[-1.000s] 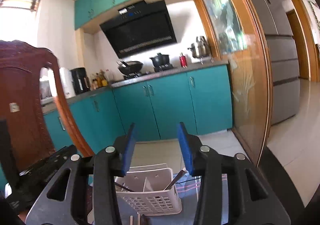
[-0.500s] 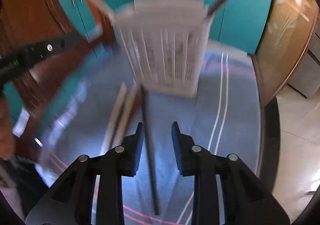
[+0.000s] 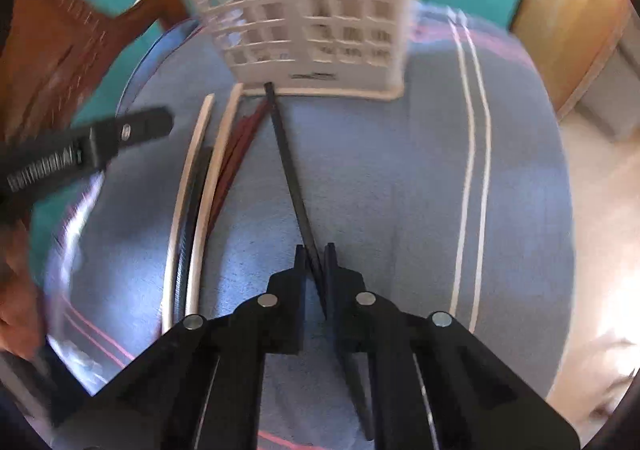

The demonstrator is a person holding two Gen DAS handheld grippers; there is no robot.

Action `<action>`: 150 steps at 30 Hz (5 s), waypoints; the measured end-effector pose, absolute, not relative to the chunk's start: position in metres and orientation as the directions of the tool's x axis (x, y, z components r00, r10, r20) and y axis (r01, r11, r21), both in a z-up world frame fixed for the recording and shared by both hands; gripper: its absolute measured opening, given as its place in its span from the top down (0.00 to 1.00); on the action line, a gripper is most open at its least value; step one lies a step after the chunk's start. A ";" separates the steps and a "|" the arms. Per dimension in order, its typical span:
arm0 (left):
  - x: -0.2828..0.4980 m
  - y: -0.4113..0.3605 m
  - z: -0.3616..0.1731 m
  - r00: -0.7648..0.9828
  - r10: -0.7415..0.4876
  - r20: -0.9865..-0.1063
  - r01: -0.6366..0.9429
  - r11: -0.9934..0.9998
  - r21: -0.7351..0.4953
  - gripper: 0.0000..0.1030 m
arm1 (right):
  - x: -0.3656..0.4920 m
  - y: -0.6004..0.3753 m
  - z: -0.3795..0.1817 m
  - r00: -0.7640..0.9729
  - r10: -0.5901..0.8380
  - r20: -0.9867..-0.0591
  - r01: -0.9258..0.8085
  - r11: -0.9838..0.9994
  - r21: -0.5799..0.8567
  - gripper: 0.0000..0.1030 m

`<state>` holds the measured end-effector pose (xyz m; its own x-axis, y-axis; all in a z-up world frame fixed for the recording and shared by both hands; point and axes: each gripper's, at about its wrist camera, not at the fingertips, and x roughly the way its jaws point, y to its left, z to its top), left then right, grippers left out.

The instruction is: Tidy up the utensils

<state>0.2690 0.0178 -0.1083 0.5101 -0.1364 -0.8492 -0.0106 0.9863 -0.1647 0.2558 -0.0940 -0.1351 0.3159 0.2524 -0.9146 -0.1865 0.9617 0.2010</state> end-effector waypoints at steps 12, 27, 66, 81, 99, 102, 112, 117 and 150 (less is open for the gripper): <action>0.292 0.017 -0.125 0.470 -0.148 -0.870 -0.041 0.981 -0.189 0.66 | 0.242 -0.118 -0.132 0.366 0.322 -0.873 -0.059 0.945 0.323 0.91; 0.316 0.013 -0.142 0.447 -0.132 -0.885 -0.057 0.983 -0.175 0.67 | 0.296 -0.090 -0.129 0.454 0.222 -0.863 -0.146 0.974 0.174 0.75; 0.279 -0.003 -0.141 0.455 0.027 -0.890 0.018 0.999 0.039 0.86 | 0.304 -0.084 -0.151 0.476 0.069 -0.877 -0.128 0.992 0.008 0.91; 0.255 -0.015 -0.136 0.461 0.026 -0.887 0.055 0.997 0.057 0.83 | 0.298 -0.090 -0.146 0.454 0.062 -0.889 -0.061 0.997 0.039 0.93; 0.263 -0.008 -0.136 0.455 0.034 -0.890 0.036 0.998 0.056 0.72 | 0.282 -0.102 -0.142 0.435 0.105 -0.894 -0.116 0.991 0.059 0.76; 0.264 -0.005 -0.137 0.454 0.031 -0.891 0.038 0.998 0.055 0.71 | 0.282 -0.098 -0.144 0.429 0.097 -0.898 -0.123 0.991 0.049 0.76; 0.260 -0.005 -0.137 0.450 0.026 -0.892 0.046 0.998 0.053 0.66 | 0.276 -0.087 -0.145 0.439 0.071 -0.896 -0.141 0.990 0.009 0.66; 0.254 -0.006 -0.136 0.449 0.016 -0.893 0.047 0.998 0.042 0.66 | 0.275 -0.084 -0.145 0.443 0.061 -0.894 -0.143 0.990 -0.003 0.65; 0.187 0.010 0.008 0.734 -0.185 -0.653 0.152 0.983 -0.108 0.93 | 0.220 -0.135 -0.011 0.656 0.362 -0.663 -0.260 0.932 0.251 0.93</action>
